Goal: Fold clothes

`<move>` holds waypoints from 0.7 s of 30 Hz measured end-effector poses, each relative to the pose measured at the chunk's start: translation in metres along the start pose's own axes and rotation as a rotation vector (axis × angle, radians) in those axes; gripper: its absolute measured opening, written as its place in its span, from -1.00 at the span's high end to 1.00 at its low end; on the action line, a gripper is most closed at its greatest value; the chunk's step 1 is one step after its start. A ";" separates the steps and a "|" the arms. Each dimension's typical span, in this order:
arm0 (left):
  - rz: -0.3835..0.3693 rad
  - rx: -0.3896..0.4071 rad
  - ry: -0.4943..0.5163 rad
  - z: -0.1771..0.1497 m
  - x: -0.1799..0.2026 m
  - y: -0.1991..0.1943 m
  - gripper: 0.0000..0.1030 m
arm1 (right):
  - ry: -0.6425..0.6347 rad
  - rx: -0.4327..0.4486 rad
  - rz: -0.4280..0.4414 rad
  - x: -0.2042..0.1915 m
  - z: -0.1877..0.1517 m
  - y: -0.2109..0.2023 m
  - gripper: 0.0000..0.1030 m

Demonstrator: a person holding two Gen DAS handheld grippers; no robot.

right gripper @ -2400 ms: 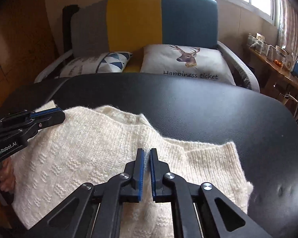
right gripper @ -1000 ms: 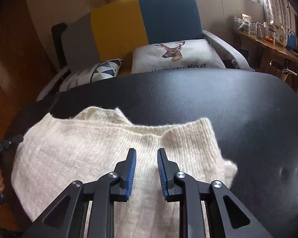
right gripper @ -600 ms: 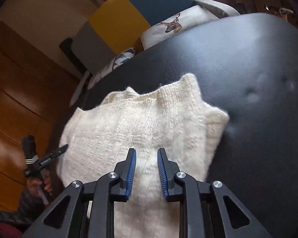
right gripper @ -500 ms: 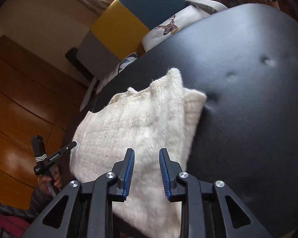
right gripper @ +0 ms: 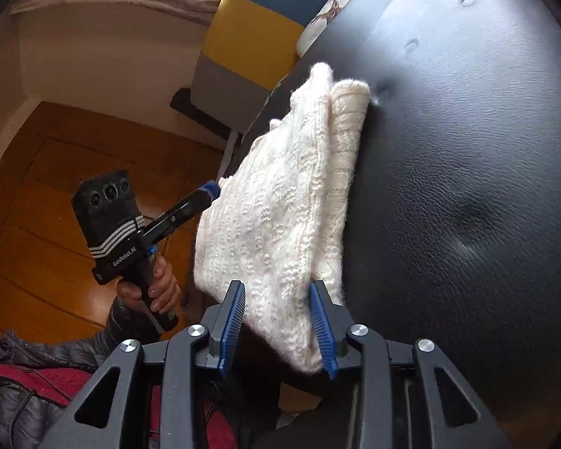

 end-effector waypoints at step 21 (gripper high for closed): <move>0.026 -0.123 0.047 0.009 -0.004 0.092 0.59 | -0.181 -0.533 -0.059 -0.002 -0.050 0.046 0.69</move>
Point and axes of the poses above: each gripper's, at about its wrist camera, not at the fingertips, and y roughly the way its jaws point, x to its right, z to its top, the point moved 10 cm from there along y, roughly the way its jaws point, and after that the axes turned 4 degrees about y, right-handed, at the moved point
